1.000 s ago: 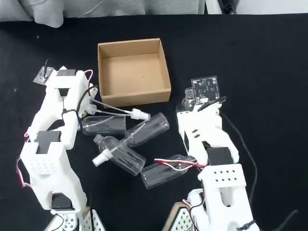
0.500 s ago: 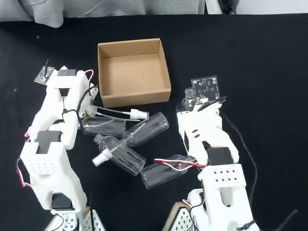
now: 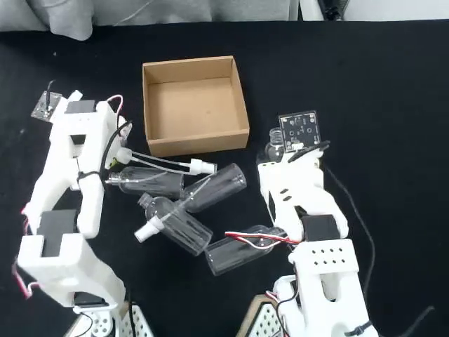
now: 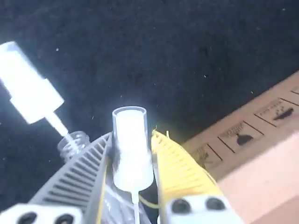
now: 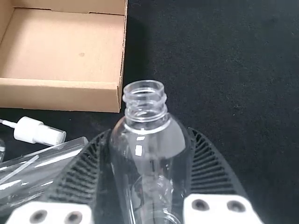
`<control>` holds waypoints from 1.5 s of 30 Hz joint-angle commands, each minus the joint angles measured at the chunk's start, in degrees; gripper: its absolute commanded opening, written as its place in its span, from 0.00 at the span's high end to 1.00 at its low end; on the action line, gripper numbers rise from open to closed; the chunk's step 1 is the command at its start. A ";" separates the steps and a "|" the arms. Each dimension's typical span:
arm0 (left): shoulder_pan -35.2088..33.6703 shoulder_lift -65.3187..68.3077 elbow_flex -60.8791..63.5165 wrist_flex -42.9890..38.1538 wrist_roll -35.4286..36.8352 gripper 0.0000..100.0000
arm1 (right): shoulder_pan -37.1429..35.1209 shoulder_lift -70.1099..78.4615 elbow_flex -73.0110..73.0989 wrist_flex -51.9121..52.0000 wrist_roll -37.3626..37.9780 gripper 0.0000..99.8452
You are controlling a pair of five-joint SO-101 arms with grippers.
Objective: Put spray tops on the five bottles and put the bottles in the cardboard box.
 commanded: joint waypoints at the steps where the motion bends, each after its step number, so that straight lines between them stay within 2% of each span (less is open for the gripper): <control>1: -0.75 -8.00 0.48 0.00 0.26 0.97 | 1.23 -1.54 -0.31 -1.76 0.09 0.88; 13: -0.92 -20.13 6.73 -0.18 -0.09 0.97 | 1.05 -1.63 -0.31 -1.85 -0.26 0.88; 20: -0.92 -29.01 11.47 -0.44 -0.09 0.97 | -2.99 -1.63 0.40 -1.67 -0.18 0.88; 26: -1.19 -37.36 20.09 -7.30 -1.23 0.97 | -3.16 -1.63 0.57 -1.85 -0.09 0.88; 32: -4.26 -46.59 27.12 -13.36 -1.23 0.97 | -3.16 -1.63 0.40 -1.85 0.09 0.88; 45: -4.53 -58.11 31.69 -13.98 -0.70 0.97 | -5.01 -1.63 0.66 -4.22 0.18 0.88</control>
